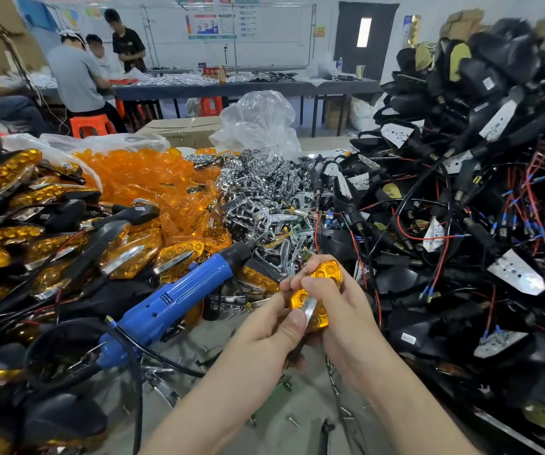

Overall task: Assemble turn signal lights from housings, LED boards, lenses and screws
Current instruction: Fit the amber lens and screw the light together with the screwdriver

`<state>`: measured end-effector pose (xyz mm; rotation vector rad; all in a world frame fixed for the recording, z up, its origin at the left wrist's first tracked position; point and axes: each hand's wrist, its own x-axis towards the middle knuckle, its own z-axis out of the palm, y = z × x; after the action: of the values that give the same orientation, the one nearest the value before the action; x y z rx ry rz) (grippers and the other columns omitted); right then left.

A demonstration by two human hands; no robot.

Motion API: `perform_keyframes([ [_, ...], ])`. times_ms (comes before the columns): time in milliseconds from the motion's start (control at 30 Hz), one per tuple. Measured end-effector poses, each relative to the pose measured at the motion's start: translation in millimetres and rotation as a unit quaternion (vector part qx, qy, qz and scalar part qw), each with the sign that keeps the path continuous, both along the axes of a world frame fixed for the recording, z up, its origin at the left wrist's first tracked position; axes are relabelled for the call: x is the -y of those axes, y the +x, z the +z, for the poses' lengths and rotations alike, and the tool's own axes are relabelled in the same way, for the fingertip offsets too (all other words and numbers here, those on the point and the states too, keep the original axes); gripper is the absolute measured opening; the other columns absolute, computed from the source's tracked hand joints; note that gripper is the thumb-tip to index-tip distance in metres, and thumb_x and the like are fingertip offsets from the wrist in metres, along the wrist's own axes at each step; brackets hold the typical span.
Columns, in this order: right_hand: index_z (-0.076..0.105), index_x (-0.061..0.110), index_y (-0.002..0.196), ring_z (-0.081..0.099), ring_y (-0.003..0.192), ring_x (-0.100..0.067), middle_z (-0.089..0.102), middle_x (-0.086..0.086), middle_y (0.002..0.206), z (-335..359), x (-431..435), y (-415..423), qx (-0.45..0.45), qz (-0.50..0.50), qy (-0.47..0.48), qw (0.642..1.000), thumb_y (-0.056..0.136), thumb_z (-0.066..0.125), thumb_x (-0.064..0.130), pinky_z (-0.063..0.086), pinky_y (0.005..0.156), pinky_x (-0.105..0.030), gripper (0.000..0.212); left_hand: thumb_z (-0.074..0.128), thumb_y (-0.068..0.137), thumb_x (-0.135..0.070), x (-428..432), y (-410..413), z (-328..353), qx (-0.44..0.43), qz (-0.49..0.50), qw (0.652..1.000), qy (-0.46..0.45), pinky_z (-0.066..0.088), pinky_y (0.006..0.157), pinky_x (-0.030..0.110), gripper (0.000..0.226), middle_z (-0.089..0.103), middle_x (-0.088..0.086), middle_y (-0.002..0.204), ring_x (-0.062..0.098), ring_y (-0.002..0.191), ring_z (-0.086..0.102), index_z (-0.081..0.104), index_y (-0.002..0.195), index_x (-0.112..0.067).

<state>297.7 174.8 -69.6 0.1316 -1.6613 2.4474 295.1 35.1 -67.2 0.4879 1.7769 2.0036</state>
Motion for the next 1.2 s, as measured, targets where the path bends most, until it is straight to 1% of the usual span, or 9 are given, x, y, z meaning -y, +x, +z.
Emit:
perform_keyframes([
  [133,0.064,0.033,0.086,0.069,0.084,-0.015,0.073,0.002,0.084,1,3,0,0.013,-0.014,0.017,1.000,0.071,0.069,0.032,0.042,0.079,-0.052,0.015,0.053,0.083,-0.044,-1,2,-1,-0.006,0.009,1.000,-0.023,0.052,0.077,0.033,0.033,0.073,-0.012,0.094,0.008,0.091,0.066,0.063,0.107,-0.064],
  [233,0.064,0.034,0.084,0.066,0.079,-0.016,0.073,-0.001,0.085,4,5,0,0.027,-0.021,0.027,0.999,0.068,0.069,0.036,0.049,0.071,-0.044,0.017,0.052,0.082,-0.049,-3,1,-3,-0.012,0.035,0.999,-0.036,0.053,0.079,0.036,0.034,0.073,-0.011,0.097,0.014,0.096,0.067,0.060,0.111,-0.064],
  [400,0.064,0.037,0.087,0.063,0.076,-0.022,0.075,0.000,0.089,7,7,0,0.058,-0.035,0.020,0.998,0.068,0.070,0.039,0.040,0.069,-0.045,0.020,0.054,0.083,-0.047,-4,0,0,0.013,0.039,0.999,-0.027,0.050,0.072,0.033,0.047,0.073,-0.003,0.105,0.014,0.092,0.067,0.063,0.129,-0.039],
  [533,0.069,0.032,0.097,0.073,0.088,-0.018,0.077,-0.003,0.099,4,9,-2,0.068,-0.042,-0.032,0.996,0.080,0.073,0.028,0.053,0.073,-0.039,0.018,0.061,0.088,-0.053,-2,1,5,-0.077,0.062,0.993,-0.058,0.050,0.081,0.024,0.040,0.071,-0.018,0.108,0.004,0.101,0.066,0.058,0.127,-0.046],
  [700,0.072,0.024,0.104,0.072,0.087,-0.015,0.075,-0.006,0.099,1,21,-2,0.075,-0.044,-0.093,0.992,0.079,0.080,0.037,0.057,0.071,-0.026,0.029,0.073,0.088,-0.013,-5,4,4,-0.285,0.221,0.912,-0.194,0.042,0.095,0.016,0.056,0.054,-0.030,0.117,-0.009,0.115,0.052,0.046,0.119,-0.052],
  [800,0.070,0.024,0.102,0.070,0.083,-0.014,0.074,-0.004,0.093,1,25,-3,0.073,-0.066,-0.129,0.987,0.070,0.090,0.039,0.056,0.070,-0.026,0.041,0.068,0.086,-0.006,-9,10,4,-0.400,0.186,0.856,-0.268,0.038,0.097,0.012,0.071,0.036,-0.032,0.125,-0.006,0.122,0.044,0.033,0.125,-0.053],
  [900,0.069,0.026,0.086,0.067,0.071,-0.013,0.069,-0.002,0.080,4,15,-5,0.043,-0.122,-0.155,0.979,0.080,0.079,0.027,0.056,0.063,-0.024,0.011,0.058,0.093,-0.015,-10,13,2,-0.450,0.169,0.837,-0.263,0.040,0.098,0.016,0.044,0.040,-0.024,0.134,-0.004,0.124,0.047,0.045,0.128,-0.038],
  [1000,0.062,0.024,0.083,0.065,0.065,-0.018,0.064,-0.002,0.073,9,-4,-9,0.026,-0.157,-0.201,0.967,0.096,0.062,0.006,0.057,0.059,-0.032,0.021,0.040,0.095,-0.026,-3,12,9,-0.445,0.194,0.835,-0.260,0.045,0.083,0.020,0.022,0.054,-0.019,0.114,0.001,0.104,0.056,0.057,0.108,-0.030],
  [1200,0.063,0.026,0.081,0.064,0.069,-0.016,0.063,-0.001,0.076,7,-13,-9,0.002,-0.169,-0.165,0.972,0.096,0.063,0.006,0.057,0.064,-0.033,0.025,0.037,0.075,-0.020,2,16,13,-0.471,0.168,0.784,-0.367,0.034,0.055,0.012,0.018,0.045,-0.021,0.064,-0.005,0.063,0.042,0.051,0.068,-0.029],
])
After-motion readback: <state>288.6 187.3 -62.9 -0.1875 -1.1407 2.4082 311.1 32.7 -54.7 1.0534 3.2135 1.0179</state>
